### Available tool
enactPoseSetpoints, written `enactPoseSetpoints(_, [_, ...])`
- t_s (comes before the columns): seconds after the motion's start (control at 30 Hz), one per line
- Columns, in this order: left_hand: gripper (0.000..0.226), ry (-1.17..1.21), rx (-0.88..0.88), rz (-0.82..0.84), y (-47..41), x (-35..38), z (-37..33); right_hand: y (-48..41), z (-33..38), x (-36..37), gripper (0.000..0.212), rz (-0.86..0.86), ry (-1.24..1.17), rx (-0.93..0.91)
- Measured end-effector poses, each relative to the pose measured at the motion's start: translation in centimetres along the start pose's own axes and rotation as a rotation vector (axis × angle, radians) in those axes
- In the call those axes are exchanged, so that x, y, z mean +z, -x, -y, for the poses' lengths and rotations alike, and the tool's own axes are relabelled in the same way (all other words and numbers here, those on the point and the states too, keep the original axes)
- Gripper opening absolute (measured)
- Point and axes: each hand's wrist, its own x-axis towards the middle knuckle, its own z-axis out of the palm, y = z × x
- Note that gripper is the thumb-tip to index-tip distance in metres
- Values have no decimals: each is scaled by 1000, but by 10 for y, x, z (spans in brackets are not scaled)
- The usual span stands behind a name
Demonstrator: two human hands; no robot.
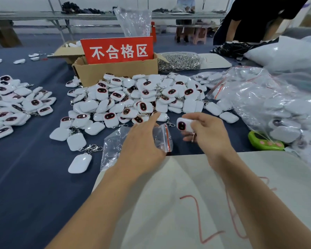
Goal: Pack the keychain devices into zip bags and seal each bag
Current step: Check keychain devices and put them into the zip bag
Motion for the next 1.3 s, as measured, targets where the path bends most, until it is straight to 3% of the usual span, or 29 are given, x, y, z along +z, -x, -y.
enactPoseSetpoints(0.07, [95,36,-34,60,-2,-3,0,0,4,0,34,29,-315,93])
enactPoseSetpoints(0.2, [103,73,-40,132,-3,-8,0,3,7,1,18,87,-515,206])
enactPoseSetpoints(0.47, [98,194,-1,111,-3,-8,-3,3,6,-2,3,47,-310,151])
enactPoseSetpoints(0.67, [102,235,84,-11,-1,-11,-7,12,12,0,15,113,-313,17])
enactPoseSetpoints(0.87, [113,175,131,-83,-1,-13,-14,29,23,16,54,524,-402,-131])
enactPoseSetpoints(0.93, [111,244,126,-132,-2,-14,-10,28,23,15,48,313,-403,-191])
enactPoseSetpoints(1.0, [107,356,100,-183,-3,-16,-8,21,18,9,47,-125,-195,-237])
enactPoseSetpoints(1.07, [104,529,77,-221,-5,-21,-10,15,11,6,43,-333,106,-212])
enactPoseSetpoints(1.17, [100,769,31,-382,-8,-35,-15,1,-9,14,39,-165,449,-171])
enactPoseSetpoints(1.3, [95,796,45,-608,-4,-63,-19,-8,-14,35,56,23,797,-461])
